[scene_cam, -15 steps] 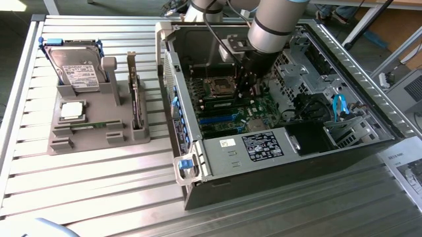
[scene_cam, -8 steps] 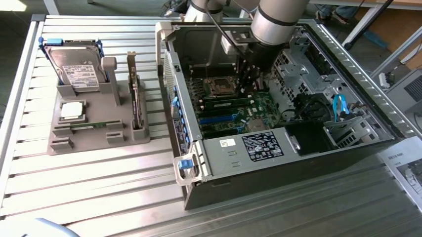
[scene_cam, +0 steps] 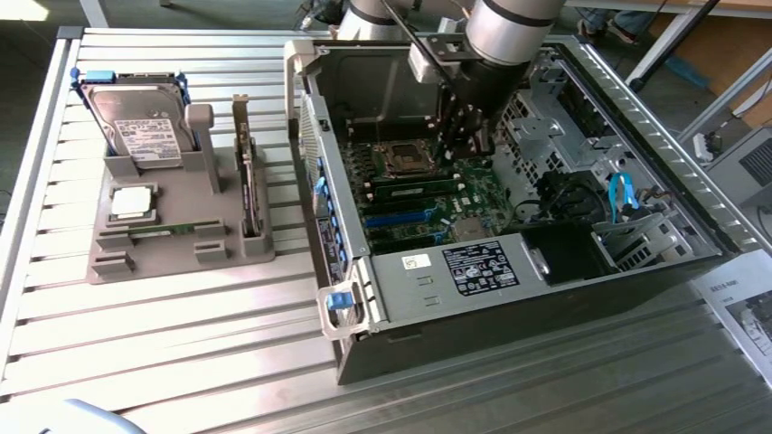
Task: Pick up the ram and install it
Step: 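Insert the ram into the slot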
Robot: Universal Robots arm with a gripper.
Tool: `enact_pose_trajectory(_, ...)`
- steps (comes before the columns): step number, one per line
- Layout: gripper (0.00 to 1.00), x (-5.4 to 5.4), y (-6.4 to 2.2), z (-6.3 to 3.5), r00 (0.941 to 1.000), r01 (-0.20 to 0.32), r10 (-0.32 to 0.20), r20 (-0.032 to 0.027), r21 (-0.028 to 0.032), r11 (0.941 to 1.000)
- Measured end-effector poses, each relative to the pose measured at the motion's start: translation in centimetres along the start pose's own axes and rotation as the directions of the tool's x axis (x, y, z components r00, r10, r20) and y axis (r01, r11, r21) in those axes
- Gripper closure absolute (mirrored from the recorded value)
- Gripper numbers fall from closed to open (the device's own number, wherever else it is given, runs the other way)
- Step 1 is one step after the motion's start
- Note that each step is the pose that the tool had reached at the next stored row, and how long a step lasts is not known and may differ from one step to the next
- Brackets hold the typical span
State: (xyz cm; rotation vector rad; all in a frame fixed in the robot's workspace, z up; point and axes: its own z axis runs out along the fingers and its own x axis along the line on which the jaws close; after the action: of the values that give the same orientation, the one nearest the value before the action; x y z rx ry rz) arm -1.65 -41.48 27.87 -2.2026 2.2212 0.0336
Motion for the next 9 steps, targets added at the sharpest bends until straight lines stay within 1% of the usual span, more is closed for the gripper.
enact_pose_trajectory(9, 0.81, -0.1, 0.01, -2.17, 1.0, 0.0, 0.0, 0.0001, 0.0, 1.0)
